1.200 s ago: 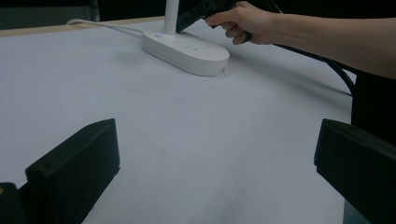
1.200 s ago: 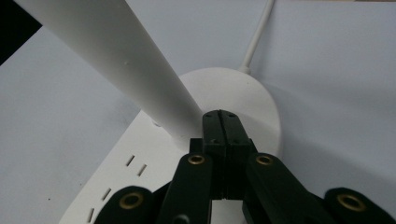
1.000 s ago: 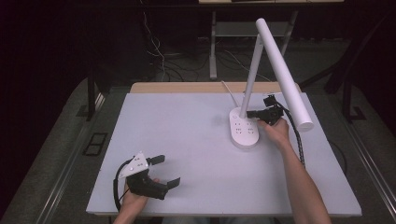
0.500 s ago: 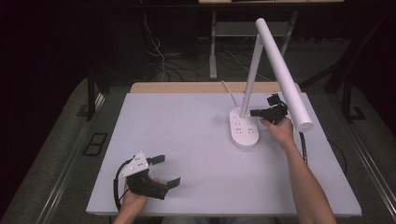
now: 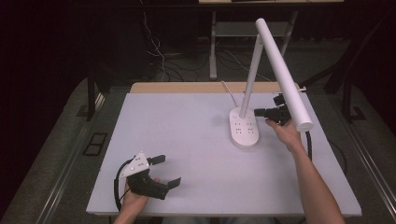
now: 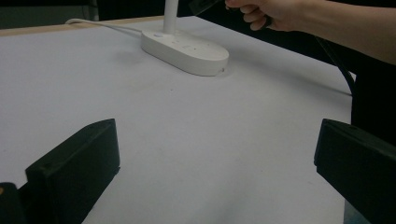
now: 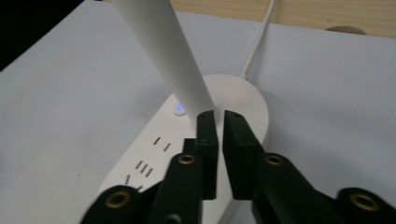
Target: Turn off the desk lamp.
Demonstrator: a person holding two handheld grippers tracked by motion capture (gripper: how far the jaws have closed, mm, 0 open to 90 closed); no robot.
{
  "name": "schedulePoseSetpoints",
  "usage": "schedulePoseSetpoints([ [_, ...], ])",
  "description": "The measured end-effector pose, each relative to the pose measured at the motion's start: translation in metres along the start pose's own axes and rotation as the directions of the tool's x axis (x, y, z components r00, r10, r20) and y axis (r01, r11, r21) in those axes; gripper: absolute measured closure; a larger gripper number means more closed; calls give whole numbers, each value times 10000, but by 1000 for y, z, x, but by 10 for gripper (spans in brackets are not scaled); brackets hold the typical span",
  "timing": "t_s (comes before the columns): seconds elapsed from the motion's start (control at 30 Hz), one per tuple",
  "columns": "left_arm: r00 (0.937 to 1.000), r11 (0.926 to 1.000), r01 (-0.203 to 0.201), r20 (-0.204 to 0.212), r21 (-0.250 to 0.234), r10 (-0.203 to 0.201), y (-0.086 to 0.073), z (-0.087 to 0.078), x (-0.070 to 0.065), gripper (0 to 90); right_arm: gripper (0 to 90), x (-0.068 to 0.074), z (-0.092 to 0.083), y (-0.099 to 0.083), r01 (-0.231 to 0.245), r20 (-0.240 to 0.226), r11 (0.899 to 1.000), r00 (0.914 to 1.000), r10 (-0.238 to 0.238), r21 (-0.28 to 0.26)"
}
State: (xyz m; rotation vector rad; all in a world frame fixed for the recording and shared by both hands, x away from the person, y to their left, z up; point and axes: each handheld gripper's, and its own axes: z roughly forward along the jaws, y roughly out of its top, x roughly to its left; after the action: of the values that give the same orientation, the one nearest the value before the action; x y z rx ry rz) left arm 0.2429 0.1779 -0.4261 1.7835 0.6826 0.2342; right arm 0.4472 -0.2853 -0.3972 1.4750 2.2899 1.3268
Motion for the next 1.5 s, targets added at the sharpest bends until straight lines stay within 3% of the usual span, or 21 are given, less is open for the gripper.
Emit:
schedulePoseSetpoints([
  [0.23, 10000, 10000, 0, 18, 13, 0, 0, 1, 0, 0, 635, 5, -18, -7, -118, -82, 9997, 9999, 116, -231],
  [0.27, 10000, 10000, 1, 22, 4, -1, 0, 1, 0, 0, 552, 7, -24, -10, -193, -190, 9991, 9996, 186, -389],
  [0.37, 10000, 10000, 12, 21, 6, -12, 0, 1, 0, 0, 479, 10, -29, -12, -127, -136, 9990, 9998, 121, -420],
  [0.47, 10000, 10000, 17, 17, -5, -17, 0, 1, -1, 0, 272, 18, -39, -17, -87, 26, 9991, 10000, 88, -427],
  [0.5, 10000, 10000, 17, 17, -5, -17, 0, 1, -1, 0, 272, 18, -39, -17, -87, 26, 9991, 10000, 88, -427],
  [0.53, 10000, 10000, 19, 17, -7, -19, 0, 1, -1, 0, 138, 22, -44, -20, 41, -80, 9992, 10000, -44, -394],
  [0.7, 10000, 10000, 31, 18, -5, -31, 0, 1, -1, 0, 5, 31, -60, -31, -9, -473, 9976, 9989, -23, -687],
  [1.0, 10000, 10000, 48, -13, -5, -48, 0, 1, -1, 0, 5, 42, -77, -47, 228, -406, 9974, 9988, -256, -687],
  [1.27, 10000, 10000, 52, -6, -15, -52, 0, 1, -1, 0, 5, 57, -88, -68, 516, -619, 9958, 9965, -563, -751],
  [1.5, 10000, 10000, 41, -16, -10, -41, 0, 0, -1, 0, 5, 72, -96, -88, 700, -707, 9920, 9945, -777, -1055],
])
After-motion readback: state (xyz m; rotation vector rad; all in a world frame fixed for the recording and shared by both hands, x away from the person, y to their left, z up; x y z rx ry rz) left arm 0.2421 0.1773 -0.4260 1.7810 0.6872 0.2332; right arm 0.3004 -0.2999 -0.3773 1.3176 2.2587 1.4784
